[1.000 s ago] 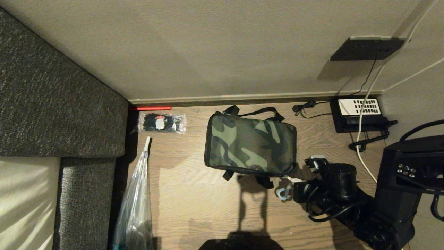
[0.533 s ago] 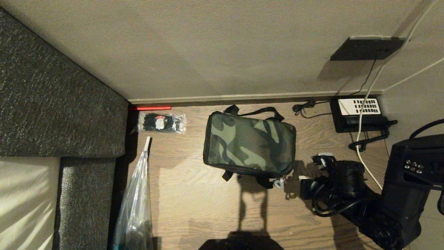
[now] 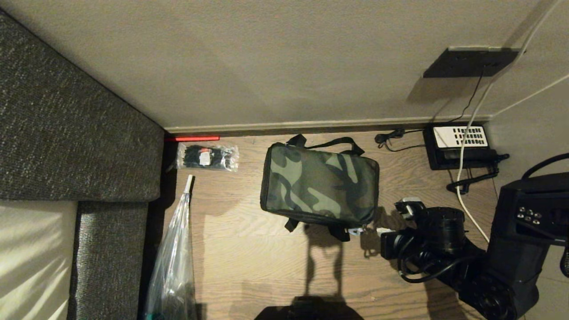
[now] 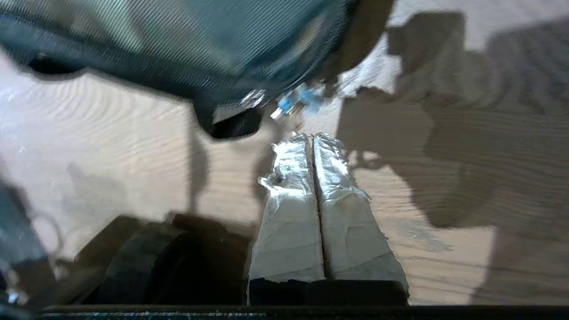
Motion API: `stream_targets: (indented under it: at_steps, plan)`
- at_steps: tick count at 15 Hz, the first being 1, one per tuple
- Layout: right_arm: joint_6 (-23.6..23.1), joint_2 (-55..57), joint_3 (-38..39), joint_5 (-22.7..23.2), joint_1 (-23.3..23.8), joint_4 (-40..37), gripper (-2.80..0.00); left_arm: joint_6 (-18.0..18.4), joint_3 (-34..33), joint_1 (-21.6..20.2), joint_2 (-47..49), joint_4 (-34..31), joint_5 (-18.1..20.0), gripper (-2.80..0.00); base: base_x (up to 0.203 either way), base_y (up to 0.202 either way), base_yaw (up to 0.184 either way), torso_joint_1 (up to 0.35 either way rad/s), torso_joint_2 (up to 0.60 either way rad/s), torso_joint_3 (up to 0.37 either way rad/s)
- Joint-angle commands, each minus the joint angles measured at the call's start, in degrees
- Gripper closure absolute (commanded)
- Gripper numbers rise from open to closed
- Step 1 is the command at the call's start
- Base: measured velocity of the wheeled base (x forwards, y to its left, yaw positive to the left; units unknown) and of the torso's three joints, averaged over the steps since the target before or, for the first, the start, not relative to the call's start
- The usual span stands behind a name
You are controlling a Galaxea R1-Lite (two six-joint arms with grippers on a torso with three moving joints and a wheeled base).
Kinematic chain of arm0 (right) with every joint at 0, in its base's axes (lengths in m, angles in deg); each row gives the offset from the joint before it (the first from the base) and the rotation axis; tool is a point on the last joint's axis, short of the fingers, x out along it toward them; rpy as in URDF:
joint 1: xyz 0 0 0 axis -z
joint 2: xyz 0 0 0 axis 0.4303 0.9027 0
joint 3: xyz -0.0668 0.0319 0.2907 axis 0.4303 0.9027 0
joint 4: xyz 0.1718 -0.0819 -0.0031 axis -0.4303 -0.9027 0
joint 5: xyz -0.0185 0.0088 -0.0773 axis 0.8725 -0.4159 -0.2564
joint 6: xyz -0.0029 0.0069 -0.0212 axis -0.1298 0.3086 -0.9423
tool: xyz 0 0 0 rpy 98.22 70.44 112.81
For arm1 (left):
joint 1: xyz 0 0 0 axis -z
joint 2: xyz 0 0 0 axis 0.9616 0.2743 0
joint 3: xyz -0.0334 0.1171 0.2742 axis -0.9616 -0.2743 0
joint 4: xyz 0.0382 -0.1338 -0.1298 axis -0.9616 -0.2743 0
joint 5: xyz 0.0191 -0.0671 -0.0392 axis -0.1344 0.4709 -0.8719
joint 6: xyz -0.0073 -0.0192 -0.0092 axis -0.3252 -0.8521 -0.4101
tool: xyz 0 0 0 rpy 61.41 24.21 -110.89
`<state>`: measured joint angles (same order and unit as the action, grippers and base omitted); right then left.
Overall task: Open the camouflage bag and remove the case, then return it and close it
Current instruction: Open the top of the storage box
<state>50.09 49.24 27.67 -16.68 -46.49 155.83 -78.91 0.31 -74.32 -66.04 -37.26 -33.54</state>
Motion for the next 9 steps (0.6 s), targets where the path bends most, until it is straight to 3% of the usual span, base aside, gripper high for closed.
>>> stream_targets:
  at_steps: [1, 4, 8, 9]
  plan:
    - [-1.4, 1.4, 0.0, 0.8, -0.9, 0.6, -2.80, -0.1, -0.2, 0.0, -0.1, 0.0, 0.0, 0.00, 0.000, 0.000, 0.000, 0.000, 0.00, 0.000]
    - [-7.4, 3.6, -0.2, 2.7, -1.7, 3.2, -2.80, -0.1, -0.2, 0.0, -0.1, 0.0, 0.0, 0.00, 0.000, 0.000, 0.000, 0.000, 0.00, 0.000]
    - [-11.1, 6.7, -1.1, 5.9, -1.6, 4.2, -2.80, 0.0, -0.2, 0.0, -0.1, 0.0, 0.0, 0.00, 0.000, 0.000, 0.000, 0.000, 0.00, 0.000]
    - [-14.1, 7.7, -1.2, 6.6, -1.3, 4.8, -2.80, 0.0, -0.2, 0.0, -0.1, 0.0, 0.0, 0.00, 0.000, 0.000, 0.000, 0.000, 0.00, 0.000]
